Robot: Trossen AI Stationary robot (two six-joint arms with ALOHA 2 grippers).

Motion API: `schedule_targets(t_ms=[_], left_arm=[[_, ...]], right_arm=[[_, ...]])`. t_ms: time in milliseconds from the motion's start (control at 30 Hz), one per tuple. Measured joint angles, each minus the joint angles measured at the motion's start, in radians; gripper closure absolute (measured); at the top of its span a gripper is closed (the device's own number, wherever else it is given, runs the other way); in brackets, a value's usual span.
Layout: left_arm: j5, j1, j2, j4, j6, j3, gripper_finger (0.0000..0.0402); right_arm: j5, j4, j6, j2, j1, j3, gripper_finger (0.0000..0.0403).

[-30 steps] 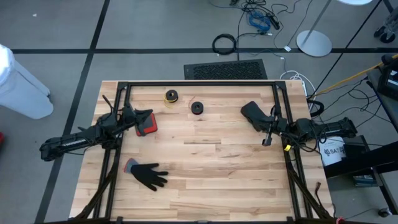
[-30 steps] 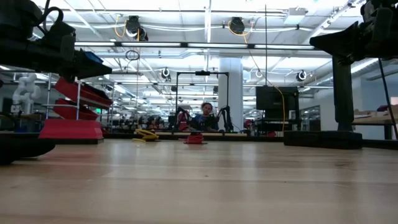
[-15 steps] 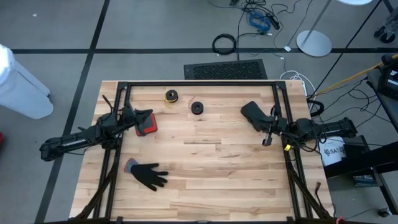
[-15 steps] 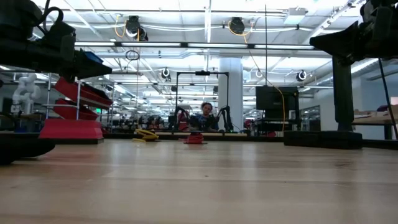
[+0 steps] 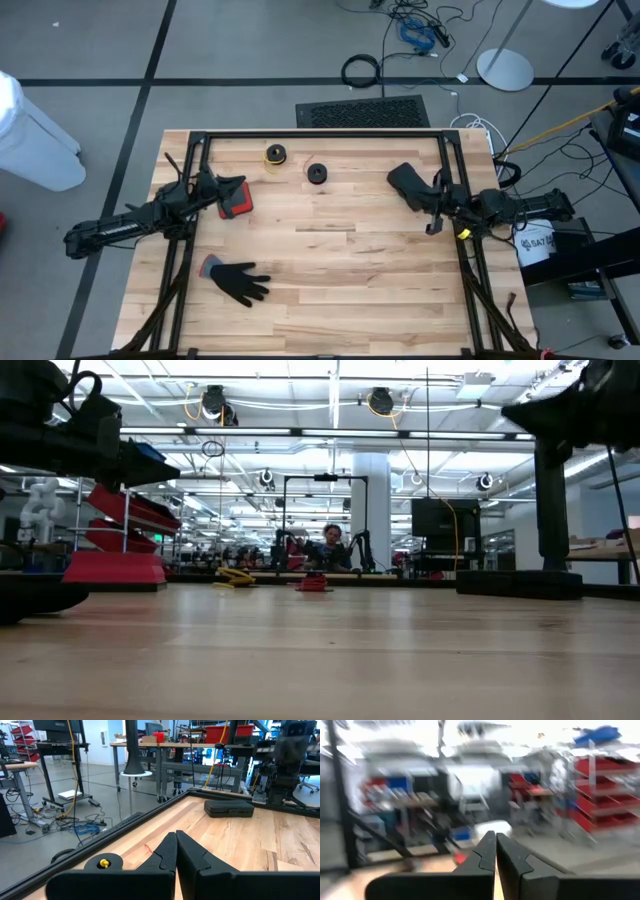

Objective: Coil cords
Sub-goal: Uncoil the yellow wire from the spool

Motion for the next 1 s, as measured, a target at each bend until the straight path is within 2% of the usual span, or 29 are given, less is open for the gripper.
schedule_targets(t_ms=[200,267,333,400,467,567,733,867,1000], left_arm=[[0.000,0.000,0.000,0.000,0.000,0.000,0.0396],[0.000,0.000,0.000,0.000,0.000,0.000,0.0396],[0.000,0.000,0.000,0.000,0.000,0.000,0.0396],[0.000,0.000,0.000,0.000,0.000,0.000,0.0396],[0.000,0.000,0.000,0.000,0.000,0.000,0.0396],[0.000,0.000,0.000,0.000,0.000,0.000,0.0396],[0.000,0.000,0.000,0.000,0.000,0.000,0.0396],[0.000,0.000,0.000,0.000,0.000,0.000,0.0396],[0.000,0.000,0.000,0.000,0.000,0.000,0.0396]], right_arm=[[-0.099,0.451,-0.110,0.099,0.000,0.025,0.0357],[-0.107,0.484,-0.165,0.151,0.000,0.090,0.0339],[-0.108,0.444,-0.199,0.217,0.000,0.183,0.0320],[-0.108,0.345,-0.224,0.301,0.000,0.297,0.0302],[-0.108,0.173,-0.236,0.399,0.000,0.438,0.0287],[-0.095,-0.195,-0.245,0.549,0.000,0.668,0.0272],[0.057,-0.795,-0.125,0.780,0.000,0.968,0.0274],[0.074,-1.097,0.030,0.886,0.000,1.048,0.0288],[-0.008,-1.241,0.154,0.938,0.000,1.011,0.0300]])
